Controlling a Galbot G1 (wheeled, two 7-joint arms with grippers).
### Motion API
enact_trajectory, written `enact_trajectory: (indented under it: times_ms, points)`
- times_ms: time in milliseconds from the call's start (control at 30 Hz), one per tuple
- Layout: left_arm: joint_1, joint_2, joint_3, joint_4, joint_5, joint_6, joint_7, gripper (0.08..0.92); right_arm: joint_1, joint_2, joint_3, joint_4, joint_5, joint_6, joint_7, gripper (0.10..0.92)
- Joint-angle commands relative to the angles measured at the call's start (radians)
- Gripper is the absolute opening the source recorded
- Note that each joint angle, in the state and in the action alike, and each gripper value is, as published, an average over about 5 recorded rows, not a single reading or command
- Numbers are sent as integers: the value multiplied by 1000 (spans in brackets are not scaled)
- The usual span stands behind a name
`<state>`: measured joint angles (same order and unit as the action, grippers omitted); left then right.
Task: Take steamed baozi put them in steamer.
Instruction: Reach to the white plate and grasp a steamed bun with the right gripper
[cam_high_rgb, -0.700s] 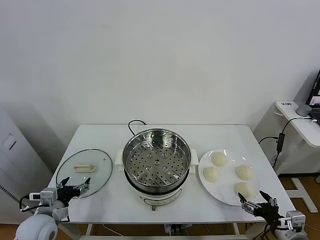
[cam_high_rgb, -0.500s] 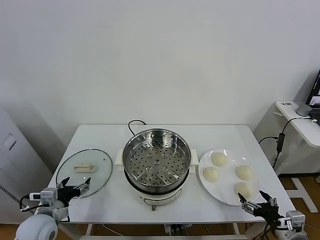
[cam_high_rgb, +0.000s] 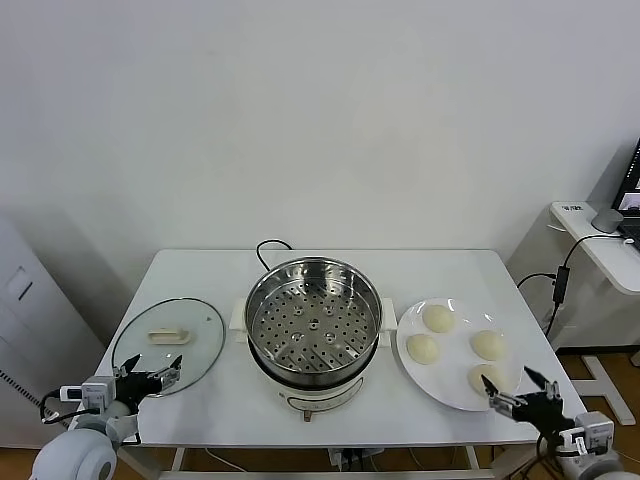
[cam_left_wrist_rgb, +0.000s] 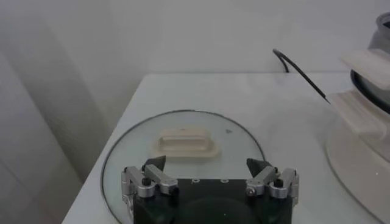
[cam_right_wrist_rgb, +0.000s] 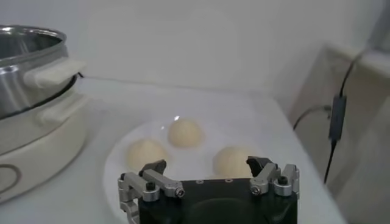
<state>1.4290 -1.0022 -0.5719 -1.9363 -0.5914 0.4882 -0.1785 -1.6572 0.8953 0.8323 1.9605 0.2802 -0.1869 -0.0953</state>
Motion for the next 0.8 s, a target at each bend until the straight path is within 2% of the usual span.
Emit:
enact_trajectory:
  times_ms: [33, 133, 333, 533, 800]
  points:
    - [-14, -2, 14, -2, 2, 6, -1, 823, 216, -92, -52, -102, -573, 112, -67, 823]
    - [-16, 1, 21, 0, 5, 7, 0, 823, 330, -143, -117, -165, -638, 116, -100, 823]
    - [-15, 7, 27, 8, 12, 5, 1, 823, 609, -230, -260, -322, -665, 153, -415, 823]
    - [-16, 2, 28, 16, 17, 4, 1, 823, 870, -309, -514, -461, -606, 231, -615, 823]
    - [-20, -4, 29, 13, 24, 9, 1, 823, 1215, -377, -874, -599, -509, 210, -870, 823]
